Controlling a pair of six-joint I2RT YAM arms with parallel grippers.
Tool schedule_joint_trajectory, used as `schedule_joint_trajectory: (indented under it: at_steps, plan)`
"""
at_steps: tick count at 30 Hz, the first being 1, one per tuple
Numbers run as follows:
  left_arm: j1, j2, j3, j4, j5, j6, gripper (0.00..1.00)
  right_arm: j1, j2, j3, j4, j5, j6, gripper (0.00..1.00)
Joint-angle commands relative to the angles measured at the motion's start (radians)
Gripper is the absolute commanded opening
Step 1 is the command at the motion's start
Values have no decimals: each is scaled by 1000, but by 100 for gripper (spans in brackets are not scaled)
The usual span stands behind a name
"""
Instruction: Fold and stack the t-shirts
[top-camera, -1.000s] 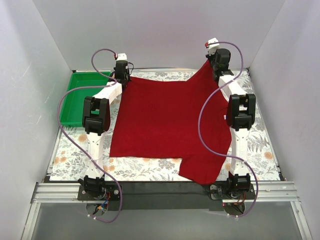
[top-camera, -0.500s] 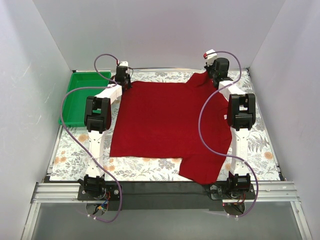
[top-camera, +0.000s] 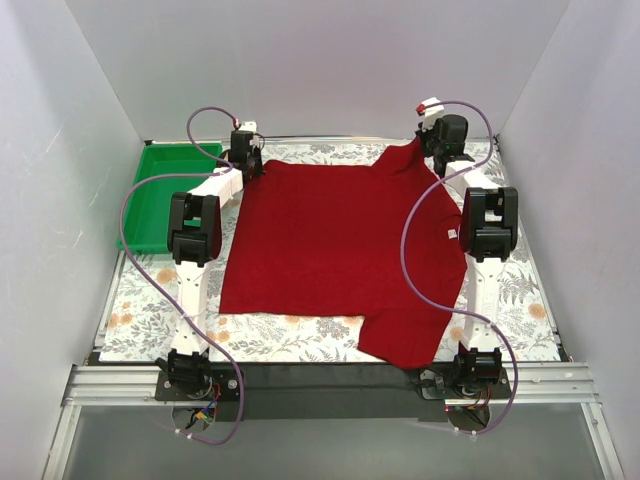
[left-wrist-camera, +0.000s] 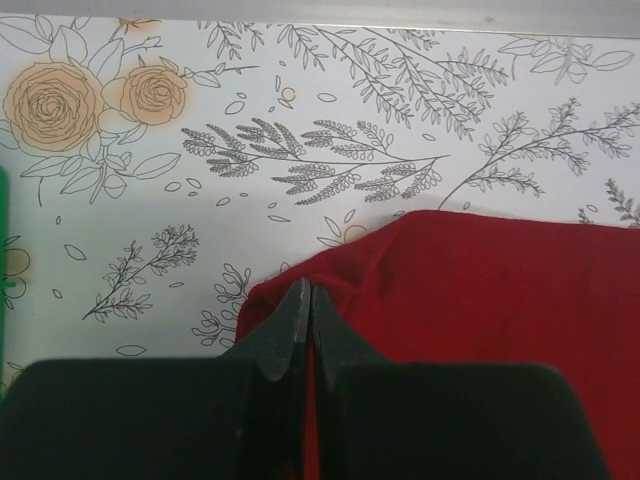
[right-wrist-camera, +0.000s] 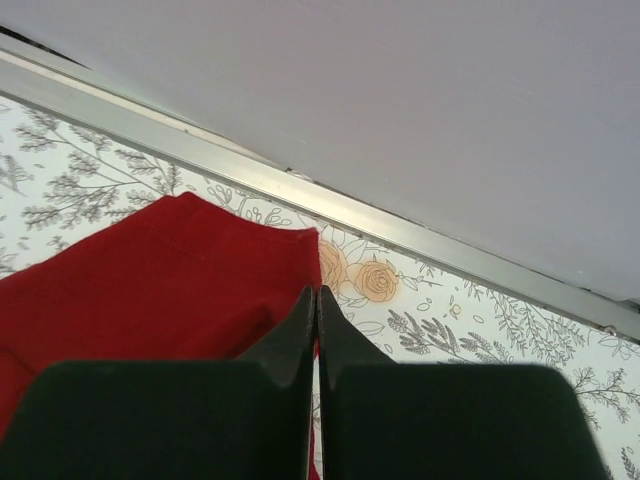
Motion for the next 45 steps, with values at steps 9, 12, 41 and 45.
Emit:
schedule_joint_trajectory:
  at_steps: [9, 12, 41, 45]
  plan:
    - [30, -254, -229, 150, 130, 26, 0, -135, -240, -160, 42, -490, 99, 1]
    - [32, -280, -268, 174, 151, 30, 0, -151, -256, -197, 43, -566, 102, 1]
    - [51, -440, -533, 361, 123, 154, 0, -249, -383, -407, 91, -792, 133, 1]
    - [55, -451, -553, 368, 120, 156, 0, -253, -391, -421, 92, -794, 134, 1]
